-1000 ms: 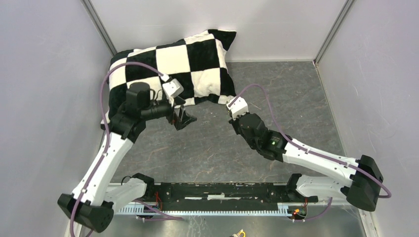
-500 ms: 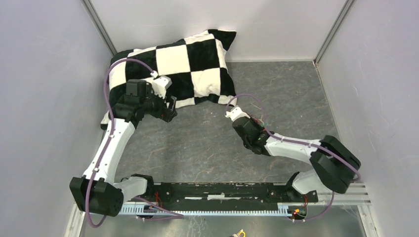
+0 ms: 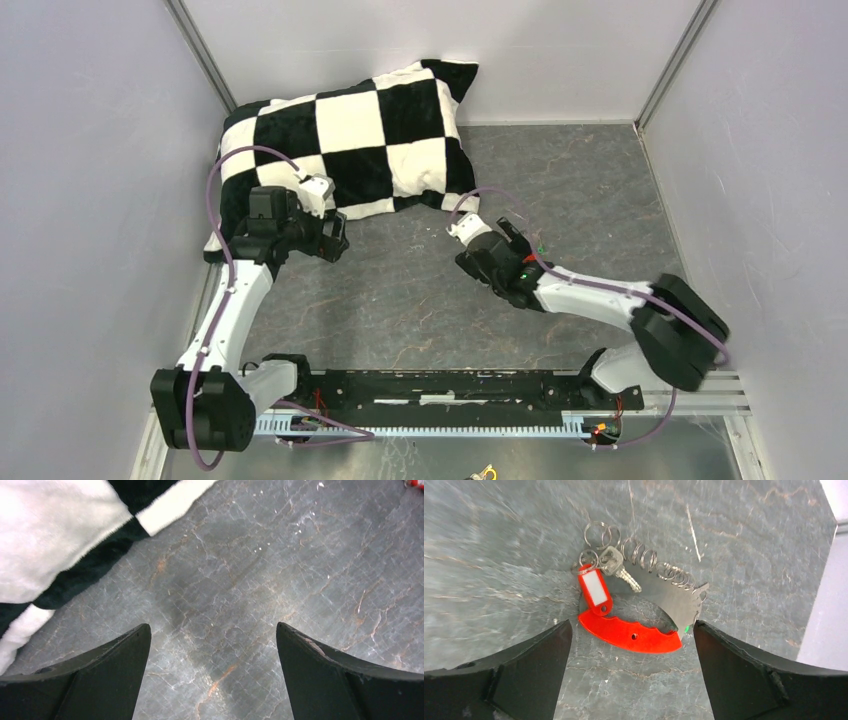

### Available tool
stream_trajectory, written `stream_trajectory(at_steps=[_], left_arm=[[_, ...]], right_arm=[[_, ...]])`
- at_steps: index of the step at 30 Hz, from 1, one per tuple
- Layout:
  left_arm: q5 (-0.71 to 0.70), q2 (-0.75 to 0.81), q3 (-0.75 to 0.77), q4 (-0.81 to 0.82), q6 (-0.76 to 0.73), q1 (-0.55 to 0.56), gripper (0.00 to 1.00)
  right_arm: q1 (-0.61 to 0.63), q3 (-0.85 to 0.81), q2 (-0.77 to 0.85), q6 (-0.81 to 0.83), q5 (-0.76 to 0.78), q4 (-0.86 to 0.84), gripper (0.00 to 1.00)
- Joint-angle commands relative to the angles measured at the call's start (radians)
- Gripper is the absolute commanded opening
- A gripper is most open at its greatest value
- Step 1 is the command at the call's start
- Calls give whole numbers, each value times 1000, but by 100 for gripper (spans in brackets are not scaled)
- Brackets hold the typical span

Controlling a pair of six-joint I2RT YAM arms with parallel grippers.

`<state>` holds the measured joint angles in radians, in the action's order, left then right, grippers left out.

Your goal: Put the keys on the keyring

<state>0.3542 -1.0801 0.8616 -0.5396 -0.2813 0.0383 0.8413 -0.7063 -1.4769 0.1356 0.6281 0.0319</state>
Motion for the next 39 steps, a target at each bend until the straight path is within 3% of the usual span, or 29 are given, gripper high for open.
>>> stream_trajectory(at_steps=[1, 6, 9, 13, 16, 22, 29, 36, 39], left_arm=[[51, 20, -7, 119, 7, -31, 100], [111, 23, -41, 174, 12, -122, 100], [156, 45, -123, 277, 60, -184, 100], [165, 81, -282, 513, 115, -206, 100], [148, 81, -404, 716, 140, -208, 100], [136, -22, -551, 1070, 218, -212, 100], [93, -136, -711, 1523, 277, -211, 100], [89, -261, -736, 1773, 319, -210, 100], [76, -417, -763, 2018, 363, -209, 100]], right_arm=[[-5, 25, 225, -4, -106, 24, 98], [-79, 109, 498, -61, -97, 47, 98], [-190, 220, 640, -127, 82, -17, 98], [-293, 545, 828, 16, 255, -444, 98], [-339, 742, 880, 73, 357, -740, 98], [-480, 857, 696, -50, 313, -969, 98], [-514, 887, 434, -12, 246, -1273, 98], [-537, 811, 237, 84, 114, -1379, 98], [-574, 790, 171, 70, 76, -1403, 98]])
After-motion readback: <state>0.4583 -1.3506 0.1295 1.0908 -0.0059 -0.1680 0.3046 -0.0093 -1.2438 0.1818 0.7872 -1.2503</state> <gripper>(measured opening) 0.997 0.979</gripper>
